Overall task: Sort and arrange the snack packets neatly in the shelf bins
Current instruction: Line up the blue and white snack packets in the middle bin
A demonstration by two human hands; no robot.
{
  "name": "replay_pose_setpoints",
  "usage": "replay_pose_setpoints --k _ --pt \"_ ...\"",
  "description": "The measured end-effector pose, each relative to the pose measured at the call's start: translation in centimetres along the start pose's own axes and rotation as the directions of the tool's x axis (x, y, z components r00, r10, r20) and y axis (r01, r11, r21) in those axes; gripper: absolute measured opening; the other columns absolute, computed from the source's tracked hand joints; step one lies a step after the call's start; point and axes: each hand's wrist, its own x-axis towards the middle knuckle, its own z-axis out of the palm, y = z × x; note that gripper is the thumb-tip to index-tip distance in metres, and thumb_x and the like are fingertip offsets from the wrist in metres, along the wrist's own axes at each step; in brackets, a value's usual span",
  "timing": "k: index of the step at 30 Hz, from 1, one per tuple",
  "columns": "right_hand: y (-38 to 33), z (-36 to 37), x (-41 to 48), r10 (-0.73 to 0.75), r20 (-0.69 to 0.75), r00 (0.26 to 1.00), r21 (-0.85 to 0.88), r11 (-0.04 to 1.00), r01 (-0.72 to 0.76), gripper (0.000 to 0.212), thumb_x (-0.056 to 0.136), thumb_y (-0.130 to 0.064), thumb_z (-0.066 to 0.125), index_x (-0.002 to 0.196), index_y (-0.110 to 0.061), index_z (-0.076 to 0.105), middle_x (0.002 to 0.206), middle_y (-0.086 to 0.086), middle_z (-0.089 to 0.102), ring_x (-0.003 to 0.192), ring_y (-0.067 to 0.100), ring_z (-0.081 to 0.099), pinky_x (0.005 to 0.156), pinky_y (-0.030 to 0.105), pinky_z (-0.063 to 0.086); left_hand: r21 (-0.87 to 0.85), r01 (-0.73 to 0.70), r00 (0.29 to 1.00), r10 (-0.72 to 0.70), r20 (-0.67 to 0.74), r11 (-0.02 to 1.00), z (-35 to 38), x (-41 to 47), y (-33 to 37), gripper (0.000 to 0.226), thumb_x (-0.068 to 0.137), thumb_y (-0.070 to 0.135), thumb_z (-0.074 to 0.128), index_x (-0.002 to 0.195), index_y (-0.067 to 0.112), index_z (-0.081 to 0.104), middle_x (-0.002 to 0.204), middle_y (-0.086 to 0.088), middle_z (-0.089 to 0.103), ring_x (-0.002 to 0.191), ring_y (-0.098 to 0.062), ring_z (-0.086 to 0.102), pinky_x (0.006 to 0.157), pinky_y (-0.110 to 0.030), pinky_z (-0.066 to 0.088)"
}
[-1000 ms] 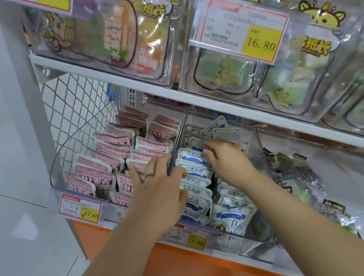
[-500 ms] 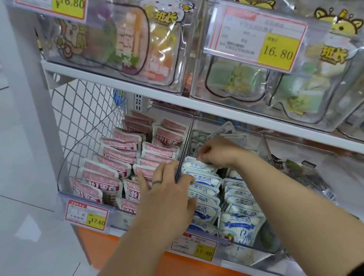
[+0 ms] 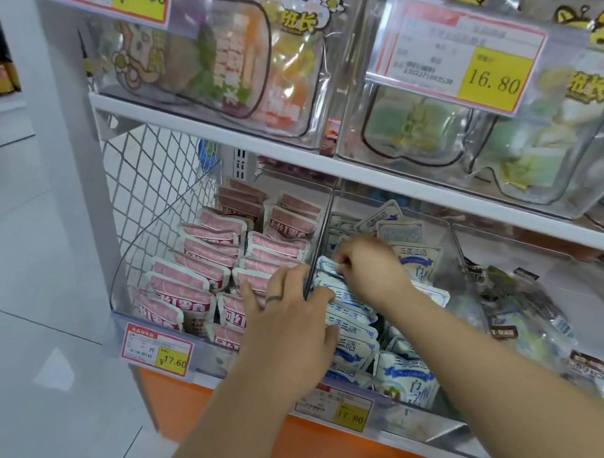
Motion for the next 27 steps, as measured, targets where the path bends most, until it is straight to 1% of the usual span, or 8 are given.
replay_pose_setpoints --k 5,10,13,16,19,21,23,27 --pt "0.2 -2.0 -0.2 -0.059 0.205 0.977 0.17 0.985 0.023 0.028 0.097 -0.012 0.041 0.101 0.004 0.063 0.1 0.015 0.064 0.091 0.028 0.058 0.074 0.029 0.042 0.007 0.009 1.0 -0.009 -0.017 1.0 -0.1 0.0 0.1 0.042 0.094 0.043 0.043 0.134 0.036 0.035 0.15 0.004 0.006 0.142 -0.019 0.002 0.112 -0.06 -0.003" --pt "2.3 -5.6 -6.5 0.07 -0.097 0.993 0.403 0.915 -0.026 0.03 0.098 -0.015 0.043 0.12 -0.015 0.063 0.12 -0.001 0.065 0.111 0.016 0.058 0.092 0.024 0.042 -0.039 -0.027 0.977 0.018 -0.214 0.999 -0.4 0.1 0.8 0.032 0.093 0.034 0.046 0.125 0.033 0.048 0.15 0.002 0.015 0.14 -0.019 0.017 0.113 -0.048 -0.009" --pt "4.4 -5.2 -12.1 0.243 -0.203 0.948 0.46 0.879 -0.127 0.024 0.094 -0.014 0.051 0.109 -0.016 0.07 0.11 -0.002 0.069 0.105 0.015 0.061 0.086 0.02 0.041 -0.155 -0.138 0.945 0.084 -0.315 0.978 -0.4 0.3 1.9 0.033 0.094 0.026 0.046 0.126 0.025 0.053 0.145 0.005 0.031 0.121 -0.017 0.044 0.111 -0.036 0.029" --pt "5.9 -3.1 -15.0 0.215 -0.259 0.942 0.354 0.928 -0.115 0.016 0.086 -0.009 0.063 0.097 -0.014 0.074 0.102 0.003 0.072 0.112 0.026 0.059 0.097 0.033 0.037 -0.181 -0.236 0.961 0.201 -0.19 0.955 0.6 0.4 3.8 0.038 0.097 0.026 0.041 0.134 0.025 0.045 0.143 0.008 0.035 0.115 -0.014 0.049 0.103 -0.028 0.036" --pt "6.1 -2.1 -15.5 0.097 -0.168 0.981 0.266 0.963 -0.05 0.014 0.081 -0.024 0.071 0.093 -0.022 0.075 0.107 -0.005 0.07 0.128 0.031 0.045 0.107 0.056 0.025 0.047 -0.248 0.967 0.25 -0.039 0.968 2.5 0.8 5.1 0.047 0.1 0.04 0.027 0.145 0.031 0.025 0.155 0.009 0.018 0.141 -0.012 0.019 0.117 -0.037 0.01" --pt "6.2 -2.2 -15.8 -0.013 -0.122 0.992 0.145 0.989 0.031 0.018 0.068 -0.037 0.078 0.085 -0.031 0.076 0.098 -0.013 0.071 0.123 0.033 0.05 0.101 0.064 0.026 0.174 -0.241 0.97 0.236 0.054 0.955 3.2 1.2 5.3 0.049 0.099 0.047 0.016 0.147 0.037 0.013 0.158 0.011 0.003 0.145 -0.011 0.002 0.116 -0.04 -0.002" --pt "6.2 -2.6 -15.9 -0.033 -0.066 0.997 0.066 0.997 0.038 0.023 0.065 -0.038 0.081 0.086 -0.035 0.074 0.099 -0.016 0.07 0.128 0.032 0.045 0.103 0.065 0.019 0.166 -0.235 0.969 0.217 0.118 0.958 3.3 1.8 5.0 0.051 0.095 0.054 0.011 0.145 0.042 0.014 0.157 0.013 -0.001 0.145 -0.011 0.0 0.117 -0.042 -0.004" --pt "6.6 -3.1 -15.7 0.03 0.063 0.998 0.052 0.998 -0.033 0.018 0.092 -0.037 0.053 0.102 -0.034 0.068 0.128 -0.019 0.053 0.144 0.014 0.004 0.108 0.052 -0.019 0.081 -0.275 0.96 0.269 0.082 0.958 2.5 2.5 4.1 0.08 0.075 0.079 -0.003 0.136 0.046 0.036 0.153 0.016 0.017 0.14 -0.011 0.015 0.116 -0.046 0.008"
